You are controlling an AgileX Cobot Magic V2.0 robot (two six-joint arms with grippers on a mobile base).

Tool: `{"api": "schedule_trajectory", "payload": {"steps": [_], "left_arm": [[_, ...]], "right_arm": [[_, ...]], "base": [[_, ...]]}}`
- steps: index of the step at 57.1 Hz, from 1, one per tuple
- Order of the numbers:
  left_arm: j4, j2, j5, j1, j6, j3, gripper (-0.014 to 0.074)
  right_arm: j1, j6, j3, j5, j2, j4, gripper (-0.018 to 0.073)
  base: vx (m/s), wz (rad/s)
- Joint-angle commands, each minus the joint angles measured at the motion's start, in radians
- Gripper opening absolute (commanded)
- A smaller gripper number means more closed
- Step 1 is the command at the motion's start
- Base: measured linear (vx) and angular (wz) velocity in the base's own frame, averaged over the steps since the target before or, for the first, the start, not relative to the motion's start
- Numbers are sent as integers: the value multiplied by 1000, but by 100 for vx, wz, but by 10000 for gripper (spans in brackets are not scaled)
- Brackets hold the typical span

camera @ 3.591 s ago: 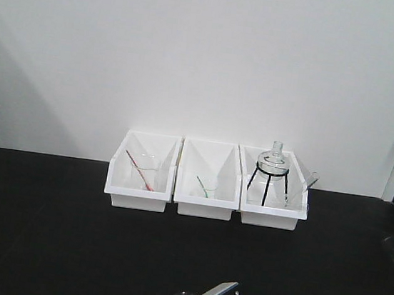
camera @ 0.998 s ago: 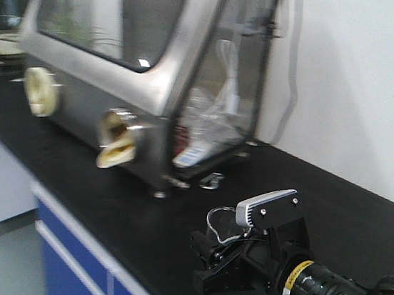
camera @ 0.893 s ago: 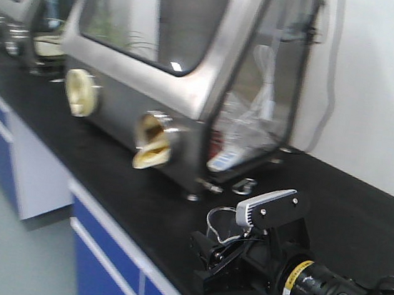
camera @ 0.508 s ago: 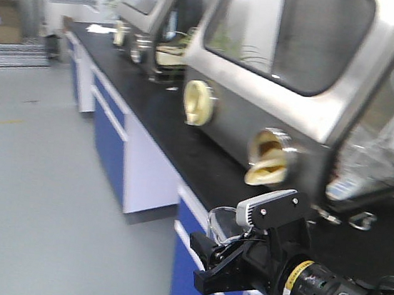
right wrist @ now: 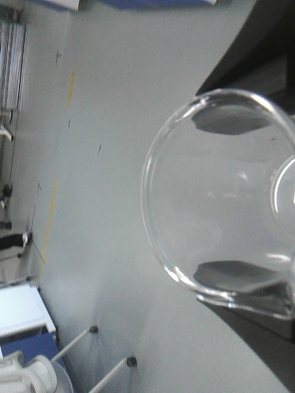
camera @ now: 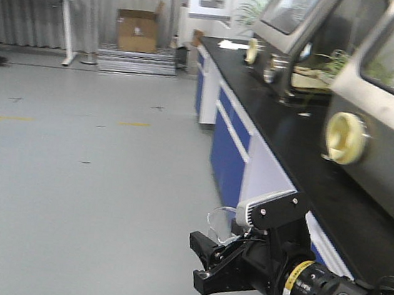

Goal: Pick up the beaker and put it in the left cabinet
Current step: 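Hold the beaker in the right gripper while the base drives to the cabinet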

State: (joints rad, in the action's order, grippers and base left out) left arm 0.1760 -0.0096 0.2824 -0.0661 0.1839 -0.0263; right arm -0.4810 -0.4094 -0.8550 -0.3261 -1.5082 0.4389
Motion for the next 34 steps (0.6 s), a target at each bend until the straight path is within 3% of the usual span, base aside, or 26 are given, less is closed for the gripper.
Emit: {"api": "schedule_trajectory", "payload": {"steps": [1, 16, 34], "left_arm": [[-2, -19, -84, -7, 3, 9, 4], [-2, -19, -84, -7, 3, 9, 4], [-2, -19, -84, -7, 3, 9, 4]], "right_arm": [[3, 0, -29, -79, 39, -5, 194], [3, 0, -29, -78, 39, -5, 194], [3, 0, -29, -78, 39, -5, 194]], "base": [[26, 50], [33, 32], [47, 7]]}}
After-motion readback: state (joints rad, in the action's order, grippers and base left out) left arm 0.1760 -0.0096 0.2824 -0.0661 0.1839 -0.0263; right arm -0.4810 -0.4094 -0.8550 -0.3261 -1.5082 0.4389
